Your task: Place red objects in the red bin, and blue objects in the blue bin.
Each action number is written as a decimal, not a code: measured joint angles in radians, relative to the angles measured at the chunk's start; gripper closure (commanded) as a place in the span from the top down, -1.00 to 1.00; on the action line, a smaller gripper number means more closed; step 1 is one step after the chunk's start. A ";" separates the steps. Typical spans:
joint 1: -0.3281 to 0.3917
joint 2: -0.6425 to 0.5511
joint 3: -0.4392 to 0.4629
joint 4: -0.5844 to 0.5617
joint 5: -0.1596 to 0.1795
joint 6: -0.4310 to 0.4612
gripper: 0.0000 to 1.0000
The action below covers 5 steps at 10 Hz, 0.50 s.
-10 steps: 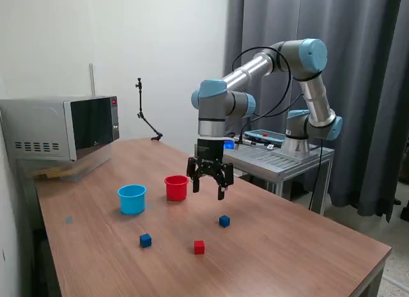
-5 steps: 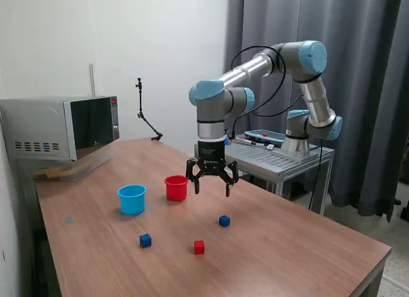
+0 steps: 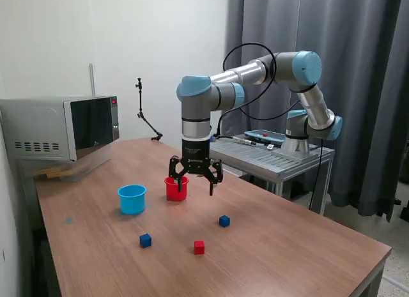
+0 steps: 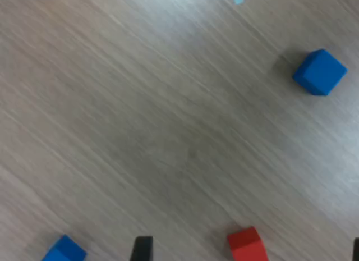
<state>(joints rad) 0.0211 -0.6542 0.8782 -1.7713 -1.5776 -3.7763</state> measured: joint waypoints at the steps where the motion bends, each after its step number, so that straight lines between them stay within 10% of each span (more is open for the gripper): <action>1: 0.001 0.016 -0.022 0.014 -0.005 -0.004 1.00; 5: 0.046 0.088 -0.092 0.028 -0.009 -0.013 1.00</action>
<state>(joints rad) 0.0674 -0.5661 0.7860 -1.7433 -1.5868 -3.7897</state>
